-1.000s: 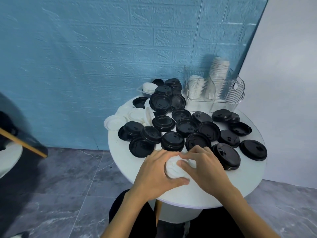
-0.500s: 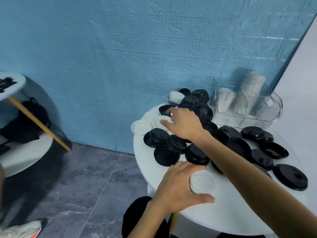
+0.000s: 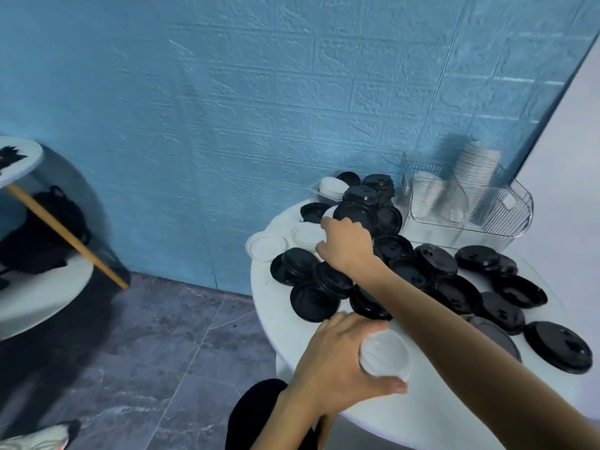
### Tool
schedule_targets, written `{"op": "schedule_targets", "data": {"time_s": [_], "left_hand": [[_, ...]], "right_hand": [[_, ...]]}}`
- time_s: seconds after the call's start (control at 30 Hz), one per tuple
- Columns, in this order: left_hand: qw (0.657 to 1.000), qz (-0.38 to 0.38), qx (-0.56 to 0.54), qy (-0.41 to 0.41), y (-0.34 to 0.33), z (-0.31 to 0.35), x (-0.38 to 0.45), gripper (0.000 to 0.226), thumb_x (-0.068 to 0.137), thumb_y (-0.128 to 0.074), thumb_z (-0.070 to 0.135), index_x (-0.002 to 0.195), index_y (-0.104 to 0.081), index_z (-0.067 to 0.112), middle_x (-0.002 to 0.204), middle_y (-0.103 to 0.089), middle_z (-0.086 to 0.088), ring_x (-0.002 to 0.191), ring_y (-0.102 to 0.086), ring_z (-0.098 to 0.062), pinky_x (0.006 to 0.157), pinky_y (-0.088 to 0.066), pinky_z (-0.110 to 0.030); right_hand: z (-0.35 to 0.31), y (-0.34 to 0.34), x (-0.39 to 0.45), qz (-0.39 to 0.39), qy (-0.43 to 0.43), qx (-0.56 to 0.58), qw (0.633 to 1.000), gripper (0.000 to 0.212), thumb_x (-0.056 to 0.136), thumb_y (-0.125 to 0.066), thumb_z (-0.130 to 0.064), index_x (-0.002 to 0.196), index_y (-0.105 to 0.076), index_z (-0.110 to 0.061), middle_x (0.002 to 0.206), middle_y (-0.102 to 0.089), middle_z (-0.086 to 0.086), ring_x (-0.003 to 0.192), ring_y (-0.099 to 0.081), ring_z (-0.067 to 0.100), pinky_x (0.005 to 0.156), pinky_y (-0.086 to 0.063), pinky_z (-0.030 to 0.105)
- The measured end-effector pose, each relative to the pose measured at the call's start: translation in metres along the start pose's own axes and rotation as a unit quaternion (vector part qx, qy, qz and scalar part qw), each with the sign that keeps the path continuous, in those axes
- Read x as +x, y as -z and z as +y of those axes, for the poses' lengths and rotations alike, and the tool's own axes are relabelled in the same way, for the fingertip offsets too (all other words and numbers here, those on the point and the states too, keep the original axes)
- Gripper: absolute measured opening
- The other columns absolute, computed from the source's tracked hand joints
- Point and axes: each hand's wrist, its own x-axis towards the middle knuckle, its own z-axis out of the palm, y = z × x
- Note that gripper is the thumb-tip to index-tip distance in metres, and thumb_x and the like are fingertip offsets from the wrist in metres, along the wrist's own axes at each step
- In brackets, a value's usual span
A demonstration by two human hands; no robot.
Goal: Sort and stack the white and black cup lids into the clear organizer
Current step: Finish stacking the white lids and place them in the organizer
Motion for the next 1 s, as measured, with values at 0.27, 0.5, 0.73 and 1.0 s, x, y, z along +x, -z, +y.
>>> {"op": "schedule_targets", "data": {"time_s": [0.27,0.5,0.73,1.0], "left_hand": [[1.000,0.000,0.005,0.003,-0.001,-0.002,0.000,0.083,0.064,-0.073,0.080,0.138,-0.048,0.051,0.125,-0.044,0.042,0.121,-0.038,0.012,0.105,-0.029,-0.012],[1.000,0.016,0.001,0.002,-0.002,-0.002,0.001,0.084,0.063,-0.073,0.082,0.138,-0.051,0.049,0.128,-0.044,0.042,0.125,-0.039,0.012,0.109,-0.032,-0.014],[0.999,0.015,-0.004,0.037,-0.002,-0.001,0.003,0.104,0.052,-0.078,0.085,0.141,-0.030,0.062,0.122,-0.051,0.037,0.117,-0.043,0.010,0.099,-0.041,-0.020],[1.000,-0.014,0.023,0.015,0.002,0.000,0.002,0.110,0.050,-0.077,0.087,0.144,-0.025,0.064,0.127,-0.036,0.053,0.126,-0.031,0.018,0.107,-0.037,-0.019]], "right_hand": [[0.027,0.029,-0.033,0.053,-0.038,0.171,0.983,0.045,0.091,-0.059,-0.027,0.136,-0.059,-0.027,0.113,-0.071,0.005,0.109,-0.059,0.034,0.093,-0.045,0.040],[0.057,0.075,-0.122,0.073,-0.047,0.499,0.862,0.034,0.087,-0.072,-0.019,0.112,-0.069,-0.042,0.082,-0.074,-0.001,0.058,-0.066,0.013,0.053,-0.055,0.030],[0.084,0.045,-0.199,-0.080,-0.096,0.639,0.759,0.025,0.094,-0.069,-0.014,0.111,-0.073,-0.032,0.078,-0.066,0.001,0.062,-0.051,0.011,0.054,-0.042,0.022],[0.089,0.014,-0.207,-0.043,-0.137,0.504,0.852,0.028,0.089,-0.076,-0.029,0.108,-0.073,-0.048,0.087,-0.067,-0.018,0.073,-0.057,0.002,0.070,-0.049,0.016]]}}
